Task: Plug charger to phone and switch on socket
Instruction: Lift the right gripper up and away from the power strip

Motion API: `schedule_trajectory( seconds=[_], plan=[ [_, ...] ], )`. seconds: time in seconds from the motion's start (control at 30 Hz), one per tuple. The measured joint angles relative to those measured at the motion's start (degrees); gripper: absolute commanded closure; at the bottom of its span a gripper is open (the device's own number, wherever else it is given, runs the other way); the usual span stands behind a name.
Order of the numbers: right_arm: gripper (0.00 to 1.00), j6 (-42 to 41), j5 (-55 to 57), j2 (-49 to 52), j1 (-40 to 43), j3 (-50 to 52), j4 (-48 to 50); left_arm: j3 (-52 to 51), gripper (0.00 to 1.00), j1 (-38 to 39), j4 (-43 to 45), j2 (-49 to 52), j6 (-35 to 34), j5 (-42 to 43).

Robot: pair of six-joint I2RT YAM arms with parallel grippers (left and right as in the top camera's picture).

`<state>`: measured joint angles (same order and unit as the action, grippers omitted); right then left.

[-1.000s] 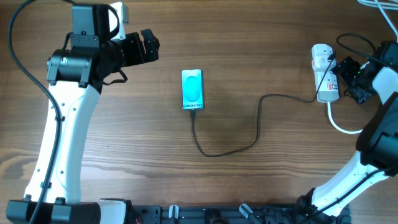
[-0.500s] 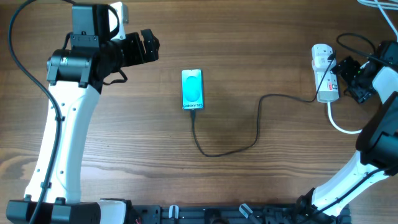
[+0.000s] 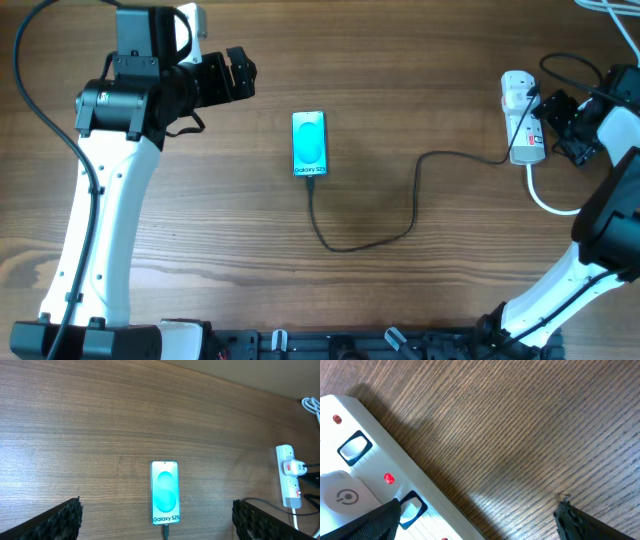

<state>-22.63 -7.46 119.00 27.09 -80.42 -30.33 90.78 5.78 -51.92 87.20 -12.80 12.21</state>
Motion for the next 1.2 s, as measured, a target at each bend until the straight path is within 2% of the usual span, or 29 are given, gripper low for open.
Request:
schedule_trajectory(
  seconds=[0.3,0.57,0.9,1.2],
  plan=[
    [0.0,-1.4,1.4,0.0,-0.7,-0.4,-1.0,0.0,0.0,0.0,0.0,0.0,0.0,0.0],
    [0.0,-2.9,1.8,-2.9,-3.3,-0.2,-10.9,0.0,0.0,0.0,0.0,0.0,0.0,0.0],
    [0.0,-5.7,6.3,-25.0,-3.5,0.4,-23.8,0.0,0.0,0.0,0.0,0.0,0.0,0.0],
    [0.0,-5.6,7.7,-36.9,-3.5,0.4,-34.8,0.0,0.0,0.0,0.0,0.0,0.0,0.0]
  ],
)
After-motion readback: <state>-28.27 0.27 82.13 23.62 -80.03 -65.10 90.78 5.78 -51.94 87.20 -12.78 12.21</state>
